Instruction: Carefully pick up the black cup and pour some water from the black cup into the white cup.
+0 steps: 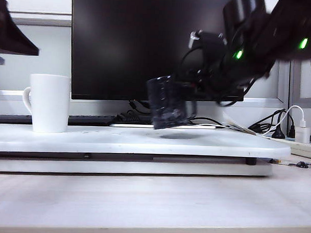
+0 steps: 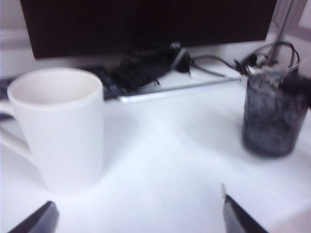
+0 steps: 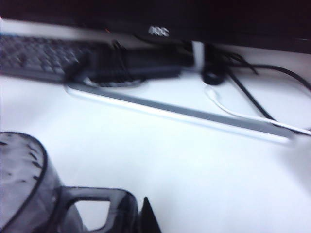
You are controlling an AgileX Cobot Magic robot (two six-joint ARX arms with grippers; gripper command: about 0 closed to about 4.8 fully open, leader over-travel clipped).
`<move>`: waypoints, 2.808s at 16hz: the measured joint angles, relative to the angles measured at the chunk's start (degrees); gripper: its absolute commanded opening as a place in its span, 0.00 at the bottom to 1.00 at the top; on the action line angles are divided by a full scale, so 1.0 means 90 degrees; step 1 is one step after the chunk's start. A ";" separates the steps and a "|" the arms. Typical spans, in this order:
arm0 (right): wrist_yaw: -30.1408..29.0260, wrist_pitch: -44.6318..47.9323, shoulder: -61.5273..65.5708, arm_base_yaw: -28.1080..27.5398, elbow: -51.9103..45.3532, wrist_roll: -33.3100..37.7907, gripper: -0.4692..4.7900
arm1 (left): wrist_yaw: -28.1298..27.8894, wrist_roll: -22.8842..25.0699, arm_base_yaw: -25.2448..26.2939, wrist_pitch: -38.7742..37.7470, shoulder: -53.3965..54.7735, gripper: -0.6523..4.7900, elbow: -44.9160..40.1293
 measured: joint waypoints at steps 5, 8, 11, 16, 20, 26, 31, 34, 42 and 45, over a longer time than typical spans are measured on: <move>-0.0192 0.0668 0.1105 -0.0039 0.0656 0.0085 0.08 | 0.0175 -0.0027 -0.0189 0.0806 0.0605 1.00 0.0000; -0.0316 0.0789 0.1542 -0.0124 0.1134 0.0109 0.08 | 0.0291 -0.0034 -0.0187 0.0848 0.0600 1.00 0.0000; -0.0301 0.0794 0.1549 -0.0126 0.1171 0.0100 0.37 | 0.0296 -0.0044 -0.0189 0.0891 0.0600 1.00 0.0000; -0.0182 0.0610 0.1382 -0.0160 0.1144 0.0085 0.57 | 0.0483 -0.0044 -0.0187 0.1282 0.0600 1.00 0.0000; -0.0095 -0.0066 0.0656 -0.0160 0.1071 -0.0158 0.57 | 0.0483 -0.0073 -0.0187 0.1413 0.0143 1.00 0.0000; 0.0036 -0.1173 -0.2856 -0.0168 -0.0175 -0.0262 0.57 | 0.0109 -0.0306 -0.0187 -0.0449 -0.3053 1.00 0.0010; 0.0345 -0.4522 -0.6985 -0.0146 -0.0789 -0.0474 0.57 | -0.1236 0.0100 -0.0121 -0.4408 -0.5727 1.00 0.0386; 0.0362 -0.5787 -0.8881 -0.0114 -0.1795 -0.0459 0.57 | -0.1285 0.0347 -0.0107 -0.5073 -0.5693 1.00 0.0471; 0.0216 -0.3747 -1.0217 -0.0114 -0.5362 0.0277 0.57 | -0.1382 -0.0311 -0.0104 -0.5073 -0.5651 1.00 -0.1185; 0.0216 -0.3922 -1.0210 -0.0117 -0.5695 0.0287 0.57 | -0.1413 -0.0328 -0.0104 -0.5005 -0.5651 1.00 -0.1506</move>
